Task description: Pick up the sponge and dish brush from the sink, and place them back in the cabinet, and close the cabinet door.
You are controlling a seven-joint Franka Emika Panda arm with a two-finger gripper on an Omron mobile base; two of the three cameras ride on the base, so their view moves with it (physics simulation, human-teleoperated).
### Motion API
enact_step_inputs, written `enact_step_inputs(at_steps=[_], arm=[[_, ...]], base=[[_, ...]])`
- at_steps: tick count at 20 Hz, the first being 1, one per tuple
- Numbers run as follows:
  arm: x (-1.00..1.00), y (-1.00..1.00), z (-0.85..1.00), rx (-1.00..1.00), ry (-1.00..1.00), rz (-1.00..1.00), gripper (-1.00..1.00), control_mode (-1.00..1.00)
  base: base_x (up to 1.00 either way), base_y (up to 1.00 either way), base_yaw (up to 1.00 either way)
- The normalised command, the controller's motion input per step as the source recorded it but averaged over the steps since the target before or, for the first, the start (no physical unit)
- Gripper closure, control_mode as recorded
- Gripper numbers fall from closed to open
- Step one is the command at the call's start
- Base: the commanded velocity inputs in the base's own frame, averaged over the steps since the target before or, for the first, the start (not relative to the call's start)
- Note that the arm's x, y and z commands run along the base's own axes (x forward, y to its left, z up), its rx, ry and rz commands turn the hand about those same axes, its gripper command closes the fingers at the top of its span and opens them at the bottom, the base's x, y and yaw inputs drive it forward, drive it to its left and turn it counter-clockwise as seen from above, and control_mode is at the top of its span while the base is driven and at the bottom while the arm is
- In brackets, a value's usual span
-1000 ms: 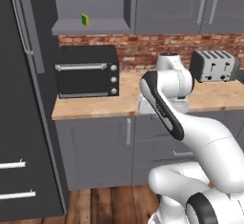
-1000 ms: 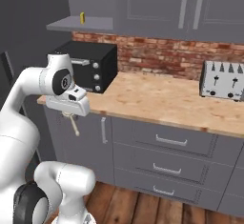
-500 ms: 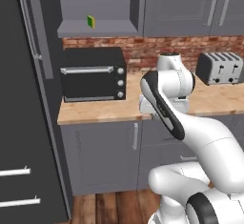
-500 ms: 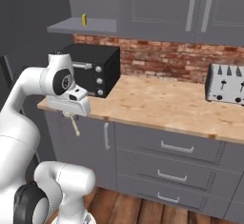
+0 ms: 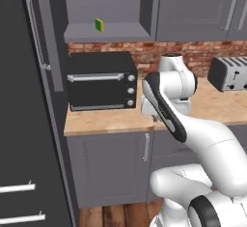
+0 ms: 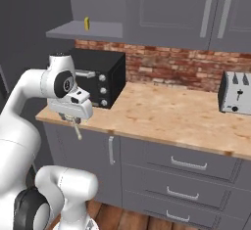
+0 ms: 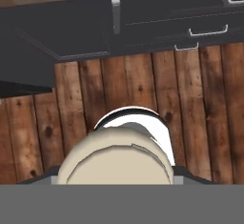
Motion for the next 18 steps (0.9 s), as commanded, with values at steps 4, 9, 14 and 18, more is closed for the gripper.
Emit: enact_step_inputs(at_steps=[4, 9, 14, 18], arm=[[0.00, 0.00, 0.00, 0.00, 0.00, 0.00, 1.00, 1.00], [0.00, 0.00, 0.00, 0.00, 0.00, 0.00, 1.00, 1.00], [0.00, 0.00, 0.00, 0.00, 0.00, 0.00, 1.00, 1.00], [0.00, 0.00, 0.00, 0.00, 0.00, 0.00, 1.00, 1.00]], base=[[0.37, 0.27, 0.00], [0.23, 0.32, -0.04], [0.21, 0.37, -0.11], [0.24, 0.39, -0.14]])
